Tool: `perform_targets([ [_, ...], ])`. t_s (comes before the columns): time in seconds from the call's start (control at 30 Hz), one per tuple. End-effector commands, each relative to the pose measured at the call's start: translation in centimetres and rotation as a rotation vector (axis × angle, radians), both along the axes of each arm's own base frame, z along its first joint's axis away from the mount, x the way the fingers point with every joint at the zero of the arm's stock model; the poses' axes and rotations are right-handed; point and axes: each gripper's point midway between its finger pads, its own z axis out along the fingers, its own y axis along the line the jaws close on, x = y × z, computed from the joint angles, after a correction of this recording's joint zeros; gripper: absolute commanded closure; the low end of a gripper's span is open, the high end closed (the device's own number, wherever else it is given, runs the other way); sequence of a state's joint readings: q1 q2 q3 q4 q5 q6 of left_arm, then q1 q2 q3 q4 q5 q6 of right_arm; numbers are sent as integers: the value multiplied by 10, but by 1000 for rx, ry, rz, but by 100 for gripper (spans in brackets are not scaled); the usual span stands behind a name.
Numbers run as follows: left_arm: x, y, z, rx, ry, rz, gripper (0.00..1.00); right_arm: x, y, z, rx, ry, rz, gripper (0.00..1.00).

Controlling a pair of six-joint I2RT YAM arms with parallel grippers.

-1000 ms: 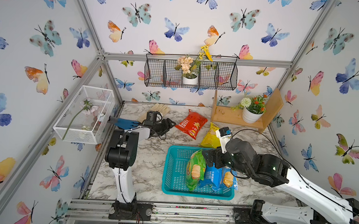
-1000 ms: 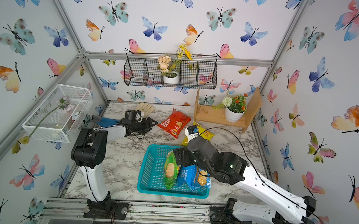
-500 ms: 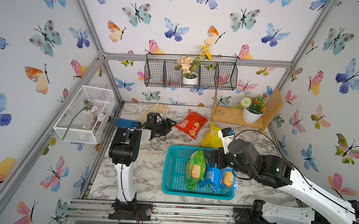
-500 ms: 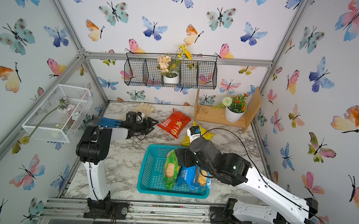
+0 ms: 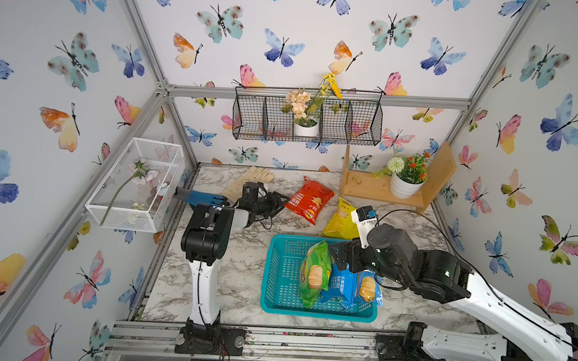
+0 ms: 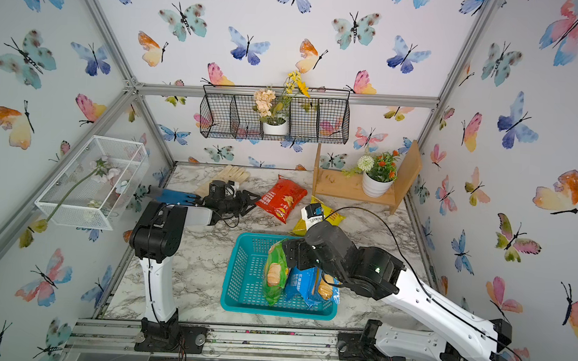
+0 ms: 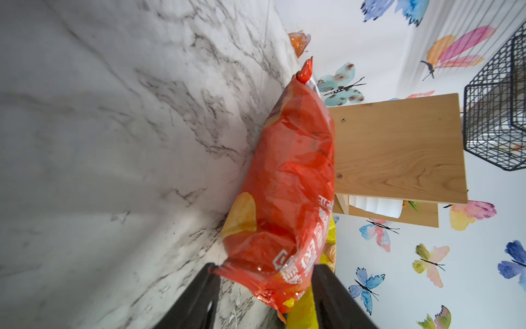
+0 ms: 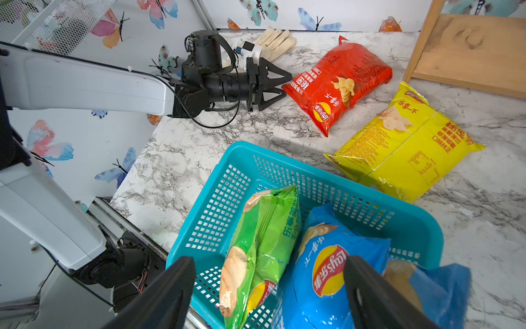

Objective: Put the potato chips into the basket
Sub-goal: Pick up the potato chip from the center of the board.

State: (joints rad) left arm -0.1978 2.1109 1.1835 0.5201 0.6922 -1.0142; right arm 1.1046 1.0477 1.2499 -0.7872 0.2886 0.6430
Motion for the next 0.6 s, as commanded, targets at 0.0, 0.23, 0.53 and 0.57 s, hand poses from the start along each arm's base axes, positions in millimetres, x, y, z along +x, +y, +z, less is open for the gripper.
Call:
perform_targets([
  [0.0,3,-8,3,-46,-15,-35,50,1,-8,3,-13,-5,-17,12],
  [0.23,1,-15,3,-70,-19,-57,70,1,-10,3,-19,-9,-20,12],
  [0.53,-6,-16,21,-105,-43,-72,98,1,-7,-2,-26,-2,-15,12],
  [0.57,-7,-15,25,-104,-48,-72,100,1,-7,-3,-27,-3,-14,12],
])
